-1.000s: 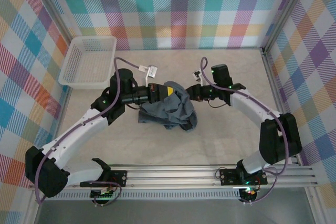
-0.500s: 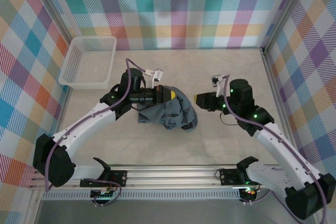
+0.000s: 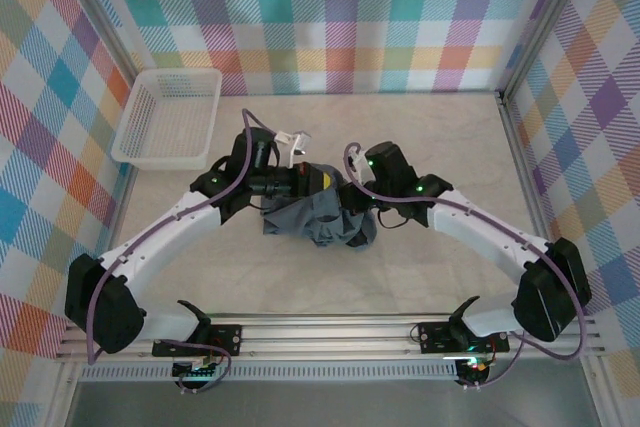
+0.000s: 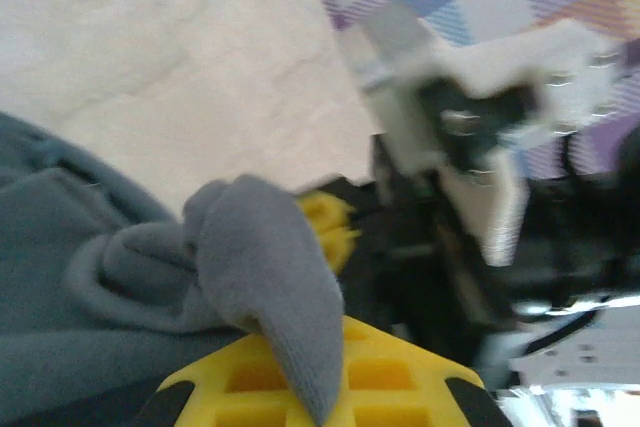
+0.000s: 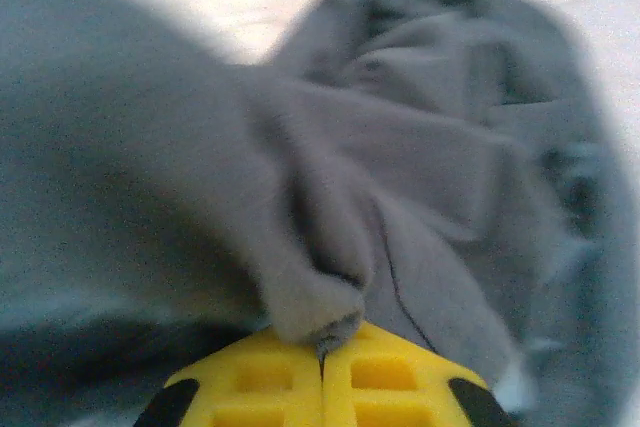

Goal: Fold the inside-out t-shirt

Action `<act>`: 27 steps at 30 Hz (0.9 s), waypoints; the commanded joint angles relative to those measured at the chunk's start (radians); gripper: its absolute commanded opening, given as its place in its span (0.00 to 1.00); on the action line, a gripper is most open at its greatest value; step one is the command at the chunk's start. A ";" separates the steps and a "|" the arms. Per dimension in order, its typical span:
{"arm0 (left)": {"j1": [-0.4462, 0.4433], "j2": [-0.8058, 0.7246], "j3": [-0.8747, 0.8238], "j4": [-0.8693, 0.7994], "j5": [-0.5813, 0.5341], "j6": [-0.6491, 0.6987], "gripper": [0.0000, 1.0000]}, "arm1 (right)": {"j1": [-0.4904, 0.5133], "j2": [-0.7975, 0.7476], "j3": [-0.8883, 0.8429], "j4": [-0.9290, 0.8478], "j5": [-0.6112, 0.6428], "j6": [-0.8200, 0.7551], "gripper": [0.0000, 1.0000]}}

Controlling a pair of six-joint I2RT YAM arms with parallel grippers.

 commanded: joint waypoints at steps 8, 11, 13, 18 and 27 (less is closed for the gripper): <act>0.188 -0.087 -0.100 -0.018 0.024 0.162 0.36 | -0.144 -0.130 -0.069 0.412 -0.798 0.234 0.00; 0.189 -0.169 -0.094 -0.125 -0.018 0.286 0.50 | -0.182 -0.104 -0.077 0.441 -0.807 0.243 0.00; 0.185 -0.222 -0.104 -0.203 -0.048 0.379 0.59 | -0.197 -0.088 -0.071 0.441 -0.819 0.241 0.00; 0.042 -0.320 -0.138 -0.273 -0.166 0.657 0.79 | -0.199 -0.066 -0.049 0.409 -0.845 0.216 0.00; -0.146 -0.197 -0.161 -0.059 -0.564 0.902 0.86 | -0.198 -0.067 -0.042 0.399 -0.860 0.222 0.00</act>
